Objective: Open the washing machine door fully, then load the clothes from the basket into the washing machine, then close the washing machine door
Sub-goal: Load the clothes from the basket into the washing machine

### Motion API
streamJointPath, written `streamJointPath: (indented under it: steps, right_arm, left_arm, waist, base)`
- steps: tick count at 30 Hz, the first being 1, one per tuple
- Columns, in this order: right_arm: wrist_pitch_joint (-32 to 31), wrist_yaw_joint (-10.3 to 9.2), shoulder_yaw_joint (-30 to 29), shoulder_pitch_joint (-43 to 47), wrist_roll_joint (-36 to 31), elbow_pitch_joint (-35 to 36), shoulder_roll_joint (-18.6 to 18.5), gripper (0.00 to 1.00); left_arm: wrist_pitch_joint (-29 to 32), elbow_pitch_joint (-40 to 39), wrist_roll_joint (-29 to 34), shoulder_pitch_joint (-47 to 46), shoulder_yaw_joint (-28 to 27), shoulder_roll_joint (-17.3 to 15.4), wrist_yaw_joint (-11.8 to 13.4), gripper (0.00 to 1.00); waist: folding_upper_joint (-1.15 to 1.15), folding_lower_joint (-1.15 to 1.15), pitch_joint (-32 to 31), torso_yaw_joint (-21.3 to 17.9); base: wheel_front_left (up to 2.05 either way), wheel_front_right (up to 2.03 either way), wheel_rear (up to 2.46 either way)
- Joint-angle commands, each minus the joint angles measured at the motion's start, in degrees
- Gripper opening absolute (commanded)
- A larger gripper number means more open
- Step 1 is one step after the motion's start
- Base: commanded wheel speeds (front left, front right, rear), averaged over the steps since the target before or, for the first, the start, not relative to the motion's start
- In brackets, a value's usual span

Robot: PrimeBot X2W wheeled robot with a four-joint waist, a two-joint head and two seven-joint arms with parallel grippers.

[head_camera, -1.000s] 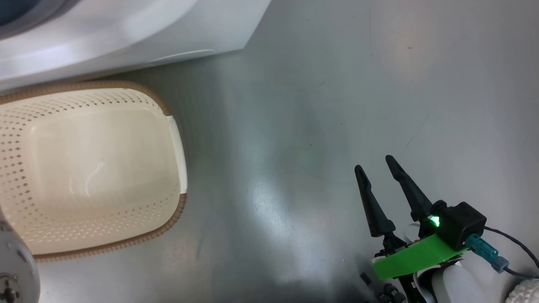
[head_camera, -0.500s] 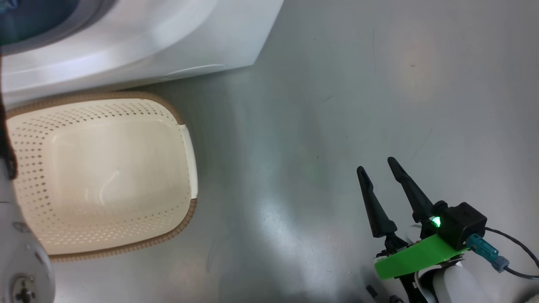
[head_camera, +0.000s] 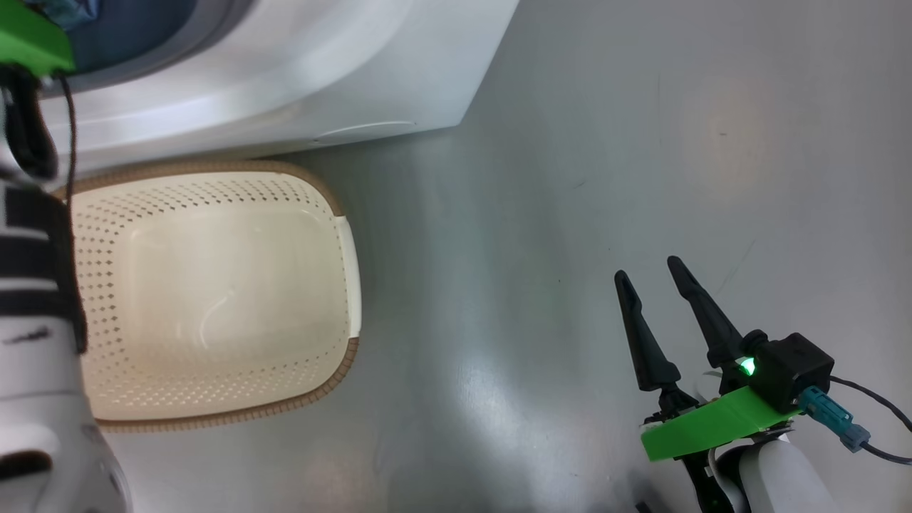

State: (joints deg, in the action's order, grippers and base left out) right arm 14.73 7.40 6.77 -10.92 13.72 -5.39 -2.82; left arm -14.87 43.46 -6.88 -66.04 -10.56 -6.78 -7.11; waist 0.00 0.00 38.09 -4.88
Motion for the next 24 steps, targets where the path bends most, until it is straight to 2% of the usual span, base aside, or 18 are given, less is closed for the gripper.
streamJointPath:
  steps: [1,11,13,16,24]
  right_arm:
    - [0.3,0.09,1.3,0.2,0.0,1.1,-0.1,1.0]
    - [0.3,0.09,1.0,0.0,-0.3,1.0,-0.1,1.0]
    - [0.3,0.09,1.0,0.0,-0.3,1.1,-0.1,1.0]
    - [0.3,0.09,1.1,-0.1,-0.2,1.1,-0.1,1.0]
    - [0.3,0.09,1.0,-0.1,-0.2,1.1,-0.1,1.0]
  left_arm:
    - [-0.1,-3.3,0.1,3.0,-0.1,-2.6,-0.3,1.0]
    - [-0.1,-14.1,-2.2,14.1,0.6,-1.6,-0.3,1.0]
    - [-0.1,-17.6,0.4,16.9,2.1,-2.4,-0.3,1.0]
    - [-0.1,-22.6,1.9,21.3,3.0,-1.9,0.0,1.0]
    - [-0.1,-32.6,1.3,31.3,1.5,0.2,1.5,1.0]
  waist:
    - [0.0,0.0,-0.5,0.3]
    - [0.0,0.0,-1.9,0.8]
    - [0.0,0.0,-2.0,0.9]
    - [0.0,0.0,-2.2,1.0]
    - [0.0,0.0,-2.5,1.2]
  base:
    - [0.0,0.0,0.0]
    - [0.0,0.0,0.0]
    - [0.0,0.0,0.0]
    - [0.0,0.0,0.0]
    - [0.0,0.0,0.0]
